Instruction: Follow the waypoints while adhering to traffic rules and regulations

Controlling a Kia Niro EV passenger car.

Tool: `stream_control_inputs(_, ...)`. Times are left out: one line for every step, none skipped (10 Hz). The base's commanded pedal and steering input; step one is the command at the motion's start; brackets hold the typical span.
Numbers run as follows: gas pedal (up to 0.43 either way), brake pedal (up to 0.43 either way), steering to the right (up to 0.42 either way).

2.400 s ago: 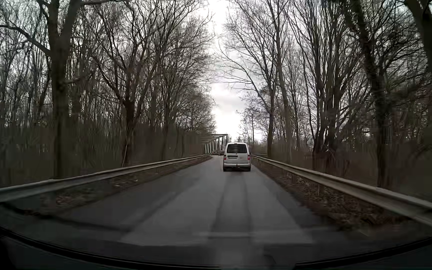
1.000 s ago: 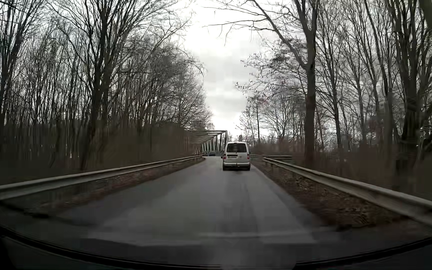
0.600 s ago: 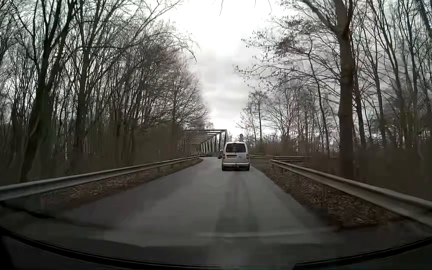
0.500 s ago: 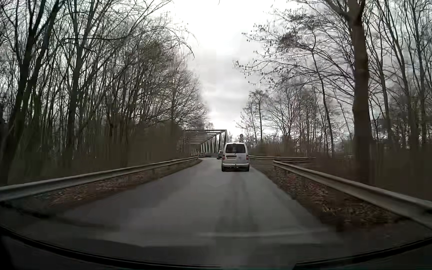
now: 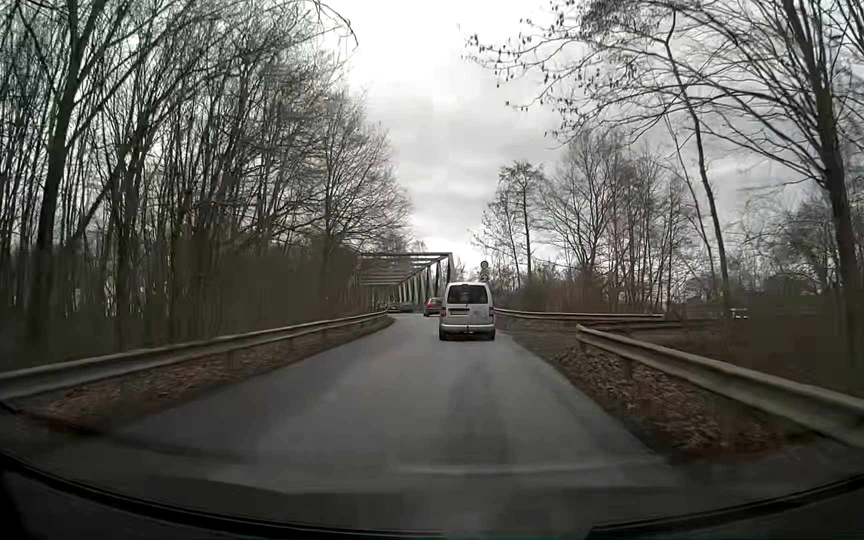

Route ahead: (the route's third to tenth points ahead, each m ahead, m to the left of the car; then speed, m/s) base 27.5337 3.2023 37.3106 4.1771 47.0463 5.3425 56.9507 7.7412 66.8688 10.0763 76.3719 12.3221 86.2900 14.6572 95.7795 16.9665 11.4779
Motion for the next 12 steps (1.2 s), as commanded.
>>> stream_control_inputs(0.177,0.0,-0.004)
stream_control_inputs(0.177,0.0,-0.005)
stream_control_inputs(0.177,0.0,-0.006)
stream_control_inputs(0.169,0.0,-0.006)
stream_control_inputs(0.13,0.0,-0.007)
stream_control_inputs(0.039,0.0,-0.006)
stream_control_inputs(0.028,0.0,-0.006)
stream_control_inputs(0.039,0.0,-0.006)
stream_control_inputs(0.059,0.0,-0.006)
stream_control_inputs(0.067,0.0,-0.007)
stream_control_inputs(0.067,0.0,-0.009)
stream_control_inputs(0.079,0.0,-0.009)
